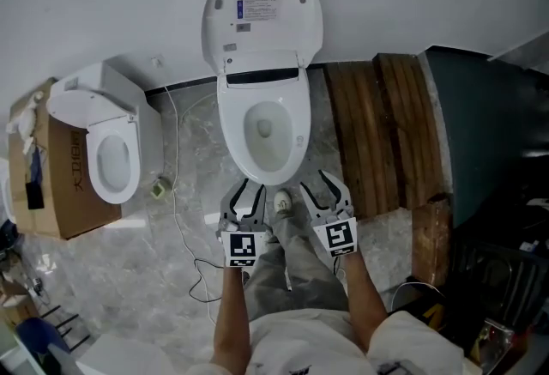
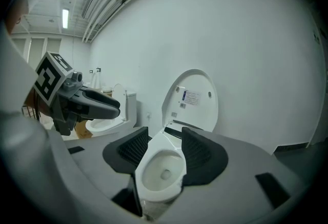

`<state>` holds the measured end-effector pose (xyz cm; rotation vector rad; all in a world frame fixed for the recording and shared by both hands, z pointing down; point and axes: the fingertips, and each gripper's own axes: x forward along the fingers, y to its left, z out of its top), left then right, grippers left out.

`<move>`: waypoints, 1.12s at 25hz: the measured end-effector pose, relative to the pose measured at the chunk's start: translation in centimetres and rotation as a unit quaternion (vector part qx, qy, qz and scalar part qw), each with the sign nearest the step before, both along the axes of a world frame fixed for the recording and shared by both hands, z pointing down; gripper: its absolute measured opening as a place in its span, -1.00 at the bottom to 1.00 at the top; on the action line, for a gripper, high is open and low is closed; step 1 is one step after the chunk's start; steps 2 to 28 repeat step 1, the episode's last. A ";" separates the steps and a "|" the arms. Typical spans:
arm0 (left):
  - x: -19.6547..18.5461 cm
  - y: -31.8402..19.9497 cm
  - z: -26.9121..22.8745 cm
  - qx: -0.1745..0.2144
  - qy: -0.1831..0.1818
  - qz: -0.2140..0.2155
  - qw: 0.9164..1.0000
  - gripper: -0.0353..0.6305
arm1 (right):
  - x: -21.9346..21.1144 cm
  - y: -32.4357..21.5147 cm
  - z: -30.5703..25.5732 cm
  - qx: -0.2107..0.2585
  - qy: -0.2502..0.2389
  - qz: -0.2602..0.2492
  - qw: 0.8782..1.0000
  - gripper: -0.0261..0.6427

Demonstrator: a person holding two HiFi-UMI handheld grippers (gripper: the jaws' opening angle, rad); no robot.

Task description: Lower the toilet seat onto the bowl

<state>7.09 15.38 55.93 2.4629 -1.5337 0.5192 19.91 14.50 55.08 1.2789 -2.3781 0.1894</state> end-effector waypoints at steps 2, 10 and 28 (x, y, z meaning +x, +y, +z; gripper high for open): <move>0.2 -0.5 -0.1 0.000 0.000 -0.001 1.000 -0.40 | 0.1 -0.5 -0.1 -0.006 -0.002 0.002 1.000 -0.30; 0.2 -0.5 -0.1 0.000 0.000 -0.001 1.000 -0.40 | 0.1 -0.5 -0.1 -0.006 -0.002 0.002 1.000 -0.30; 0.2 -0.5 -0.1 0.000 0.000 -0.001 1.000 -0.40 | 0.1 -0.5 -0.1 -0.006 -0.002 0.002 1.000 -0.30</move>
